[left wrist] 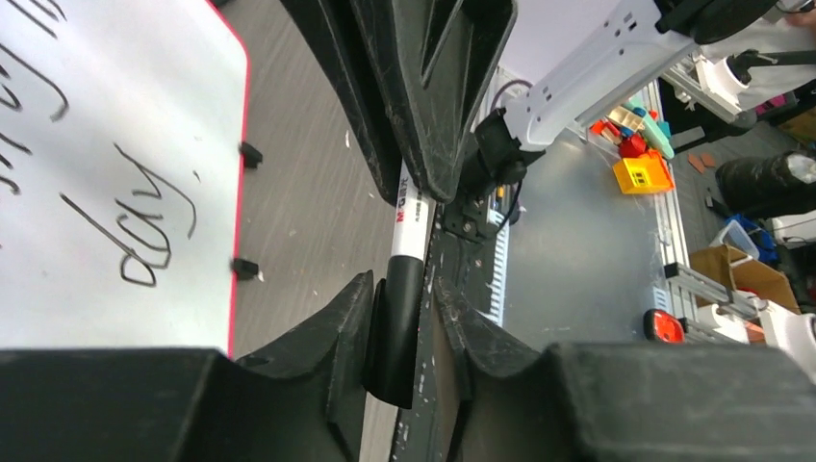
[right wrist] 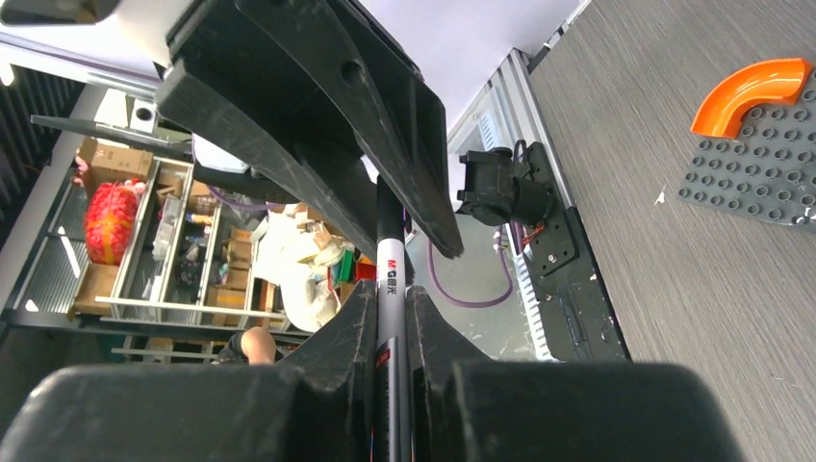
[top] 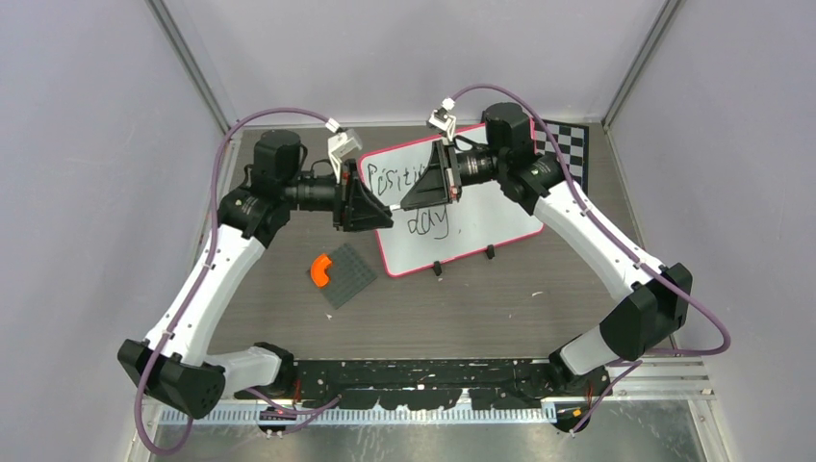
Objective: Write a sentence on the whiteboard
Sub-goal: Close the whiteboard marker at the center of the board.
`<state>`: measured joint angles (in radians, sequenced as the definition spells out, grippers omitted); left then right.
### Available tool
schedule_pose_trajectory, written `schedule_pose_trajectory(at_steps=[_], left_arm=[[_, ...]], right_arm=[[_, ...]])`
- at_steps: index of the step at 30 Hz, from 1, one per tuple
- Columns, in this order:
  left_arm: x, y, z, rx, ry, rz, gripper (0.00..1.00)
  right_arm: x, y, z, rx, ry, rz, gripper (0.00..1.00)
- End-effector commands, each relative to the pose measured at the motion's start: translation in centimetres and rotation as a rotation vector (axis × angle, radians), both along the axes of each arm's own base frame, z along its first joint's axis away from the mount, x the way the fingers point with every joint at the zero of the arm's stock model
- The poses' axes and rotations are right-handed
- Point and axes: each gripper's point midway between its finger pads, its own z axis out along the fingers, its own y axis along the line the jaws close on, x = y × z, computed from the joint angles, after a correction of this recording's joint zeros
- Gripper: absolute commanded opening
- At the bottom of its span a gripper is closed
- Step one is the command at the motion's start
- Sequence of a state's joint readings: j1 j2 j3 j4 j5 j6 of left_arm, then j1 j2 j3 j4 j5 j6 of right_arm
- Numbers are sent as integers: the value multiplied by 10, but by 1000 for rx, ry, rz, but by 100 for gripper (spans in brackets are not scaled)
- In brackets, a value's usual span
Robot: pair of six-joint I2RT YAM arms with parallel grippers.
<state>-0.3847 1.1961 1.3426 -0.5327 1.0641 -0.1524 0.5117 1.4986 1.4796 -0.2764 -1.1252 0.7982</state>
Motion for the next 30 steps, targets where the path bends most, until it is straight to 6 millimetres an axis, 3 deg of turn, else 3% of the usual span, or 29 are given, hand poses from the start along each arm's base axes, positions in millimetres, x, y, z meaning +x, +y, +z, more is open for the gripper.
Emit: schedule_pose_trajectory(at_steps=[1,8,20,29,30], left_arm=[[-13,4,-7,62,-37,-36,27],[-16,1,-5,39,-6,-62,0],[-24,-22,13,-170,301,-180,0],[-24,-21,9,-200,311,-175,0],[-24,-19,8,-187,302,-168,0]], right_arm=[[6,2,7,18,-30,-29,0],[-4,5,1,2,-66,5,0],[-47,16,-24,-111,-284,177,0],[-43,14,-22,-127,-309,152,0],[-38,12,-22,-134,-308,135,4]])
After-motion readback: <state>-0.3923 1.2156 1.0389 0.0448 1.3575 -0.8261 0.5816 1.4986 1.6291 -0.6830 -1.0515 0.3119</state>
